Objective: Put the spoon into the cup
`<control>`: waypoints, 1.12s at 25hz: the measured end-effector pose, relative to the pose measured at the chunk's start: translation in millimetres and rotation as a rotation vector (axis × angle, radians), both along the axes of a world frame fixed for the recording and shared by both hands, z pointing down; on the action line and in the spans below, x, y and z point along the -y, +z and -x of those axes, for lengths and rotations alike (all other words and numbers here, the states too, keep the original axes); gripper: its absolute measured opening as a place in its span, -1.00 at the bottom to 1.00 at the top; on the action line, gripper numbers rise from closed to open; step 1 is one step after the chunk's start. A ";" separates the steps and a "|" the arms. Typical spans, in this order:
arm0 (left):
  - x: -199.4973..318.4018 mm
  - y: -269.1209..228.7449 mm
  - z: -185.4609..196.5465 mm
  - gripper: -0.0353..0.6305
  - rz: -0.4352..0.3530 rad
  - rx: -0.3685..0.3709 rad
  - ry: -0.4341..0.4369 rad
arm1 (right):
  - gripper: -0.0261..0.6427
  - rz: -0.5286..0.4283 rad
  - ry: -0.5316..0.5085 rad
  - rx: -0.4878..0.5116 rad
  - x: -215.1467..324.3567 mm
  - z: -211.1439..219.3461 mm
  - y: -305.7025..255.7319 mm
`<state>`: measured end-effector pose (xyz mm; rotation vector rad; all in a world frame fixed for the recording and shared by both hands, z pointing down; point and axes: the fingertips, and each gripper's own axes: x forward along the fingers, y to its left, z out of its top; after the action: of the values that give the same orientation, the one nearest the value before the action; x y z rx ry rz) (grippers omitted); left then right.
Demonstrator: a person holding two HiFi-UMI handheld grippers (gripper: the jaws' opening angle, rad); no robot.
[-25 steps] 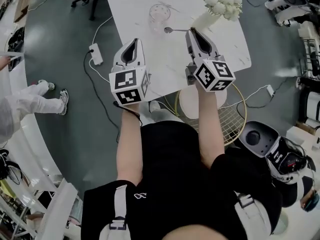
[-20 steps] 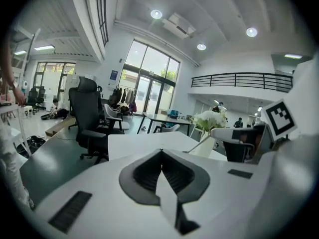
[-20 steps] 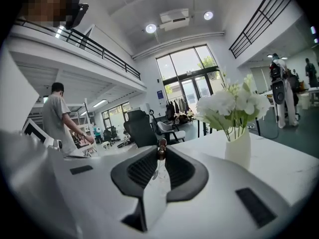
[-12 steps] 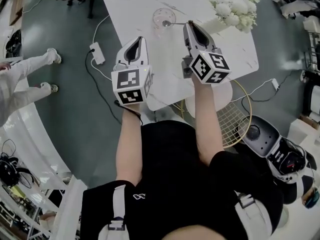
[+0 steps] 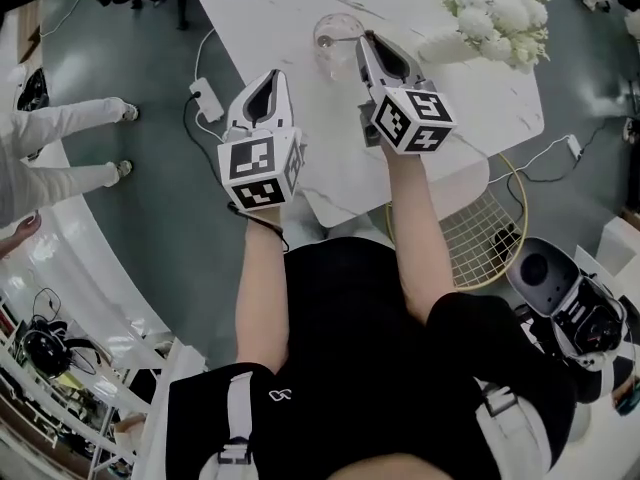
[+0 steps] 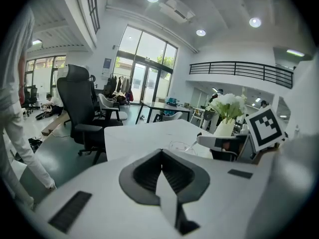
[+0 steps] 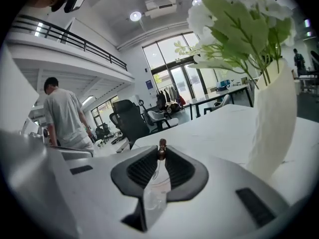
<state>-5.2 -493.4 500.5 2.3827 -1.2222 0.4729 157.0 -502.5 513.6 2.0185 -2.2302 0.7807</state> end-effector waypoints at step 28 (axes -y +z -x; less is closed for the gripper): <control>-9.0 3.3 -17.8 -0.84 0.006 -0.028 0.030 | -0.72 0.068 0.021 -0.093 -14.7 -15.1 3.2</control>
<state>12.7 -484.4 503.8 2.3977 -1.1728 0.4508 172.1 -487.8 516.8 2.0075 -2.1064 0.7384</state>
